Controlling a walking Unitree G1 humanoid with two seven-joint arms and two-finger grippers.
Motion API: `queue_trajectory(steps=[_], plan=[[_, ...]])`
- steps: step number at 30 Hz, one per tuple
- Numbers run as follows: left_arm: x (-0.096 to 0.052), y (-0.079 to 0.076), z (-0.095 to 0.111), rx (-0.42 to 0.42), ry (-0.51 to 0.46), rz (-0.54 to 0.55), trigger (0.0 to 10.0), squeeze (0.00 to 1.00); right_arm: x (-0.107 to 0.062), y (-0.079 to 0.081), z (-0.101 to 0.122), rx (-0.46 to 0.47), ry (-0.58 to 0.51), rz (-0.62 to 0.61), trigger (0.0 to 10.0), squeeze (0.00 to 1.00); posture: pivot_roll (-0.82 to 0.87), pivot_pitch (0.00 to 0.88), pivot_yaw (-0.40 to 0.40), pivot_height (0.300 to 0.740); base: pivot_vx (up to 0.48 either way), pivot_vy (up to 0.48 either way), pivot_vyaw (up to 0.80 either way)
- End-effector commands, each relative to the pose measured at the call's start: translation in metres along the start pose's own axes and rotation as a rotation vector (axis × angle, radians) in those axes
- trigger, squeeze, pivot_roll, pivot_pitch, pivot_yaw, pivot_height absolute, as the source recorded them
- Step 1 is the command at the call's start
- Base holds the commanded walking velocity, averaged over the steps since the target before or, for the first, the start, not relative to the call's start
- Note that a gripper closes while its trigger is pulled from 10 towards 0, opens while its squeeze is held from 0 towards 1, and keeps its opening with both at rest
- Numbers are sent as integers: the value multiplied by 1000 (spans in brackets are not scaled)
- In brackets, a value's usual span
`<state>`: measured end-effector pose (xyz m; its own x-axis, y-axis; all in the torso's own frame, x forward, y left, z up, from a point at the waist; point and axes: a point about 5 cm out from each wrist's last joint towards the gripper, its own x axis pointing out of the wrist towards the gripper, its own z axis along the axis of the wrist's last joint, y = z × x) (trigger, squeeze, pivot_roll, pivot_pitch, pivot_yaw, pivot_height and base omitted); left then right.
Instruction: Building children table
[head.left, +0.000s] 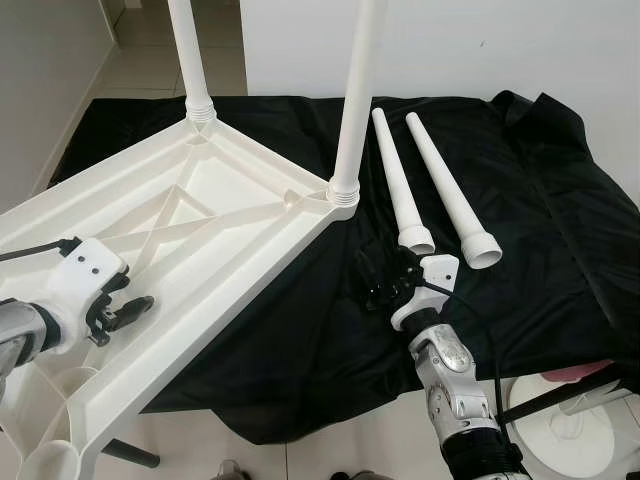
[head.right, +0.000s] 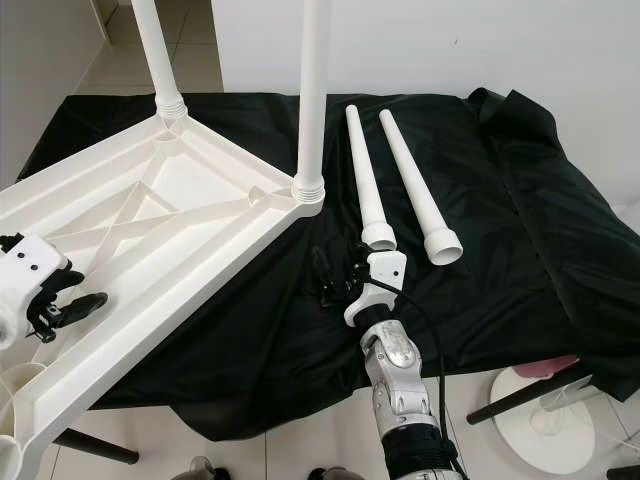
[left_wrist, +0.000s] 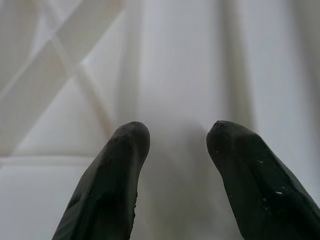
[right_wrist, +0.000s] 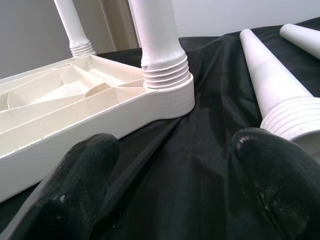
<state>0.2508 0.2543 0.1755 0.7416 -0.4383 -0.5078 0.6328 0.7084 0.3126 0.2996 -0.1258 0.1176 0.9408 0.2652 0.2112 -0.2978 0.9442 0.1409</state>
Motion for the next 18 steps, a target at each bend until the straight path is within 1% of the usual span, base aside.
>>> queue_trajectory(steps=[1, 5, 7, 8, 10, 11, 12, 13, 14, 16, 18], plan=[[2, -14, 3, -6, -10, -145, 10000, 0, -1, -1, -5, 4, 26, 5, 10000, 0, 45, 101, -42, 740, 0, 0, 0], [8, -34, 14, -27, -68, -252, 10000, 0, 1, 0, -4, 5, 21, 4, 10000, 0, 44, 97, -41, 740, 0, 0, 0], [8, -34, 14, -27, -68, -252, 10000, 0, 1, 0, -4, 5, 21, 4, 10000, 0, 44, 97, -41, 740, 0, 0, 0], [9, -36, 15, -28, -77, -264, 10000, 0, 1, 0, -4, 5, 21, 5, 10000, 0, 44, 97, -41, 740, 0, 0, 0], [19, -47, 26, -37, -132, -289, 10000, 0, 2, 1, -4, 7, 19, 5, 10000, 0, 44, 94, -40, 740, 0, 0, 0], [19, -47, 26, -37, -132, -289, 10000, 0, 2, 1, -4, 7, 19, 5, 10000, 0, 44, 94, -40, 740, 0, 0, 0], [24, -52, 31, -45, -155, -293, 10000, 0, 2, 1, -4, 8, 18, 5, 10000, 0, 45, 93, -40, 740, 0, 0, 0], [24, -52, 31, -45, -155, -293, 10000, 0, 2, 1, -4, 8, 18, 5, 10000, 0, 45, 93, -40, 740, 0, 0, 0], [32, -57, 37, -52, -176, -293, 10000, 0, 3, 1, -4, 9, 17, 4, 10000, 0, 47, 92, -39, 740, 0, 0, 0], [32, -57, 37, -52, -176, -293, 10000, 0, 3, 1, -4, 9, 17, 4, 10000, 0, 47, 92, -39, 740, 0, 0, 0], [46, -62, 41, -73, -186, -263, 10000, 0, 4, 2, -4, 12, 17, 4, 10000, 0, 46, 92, -36, 740, 0, 0, 0]])
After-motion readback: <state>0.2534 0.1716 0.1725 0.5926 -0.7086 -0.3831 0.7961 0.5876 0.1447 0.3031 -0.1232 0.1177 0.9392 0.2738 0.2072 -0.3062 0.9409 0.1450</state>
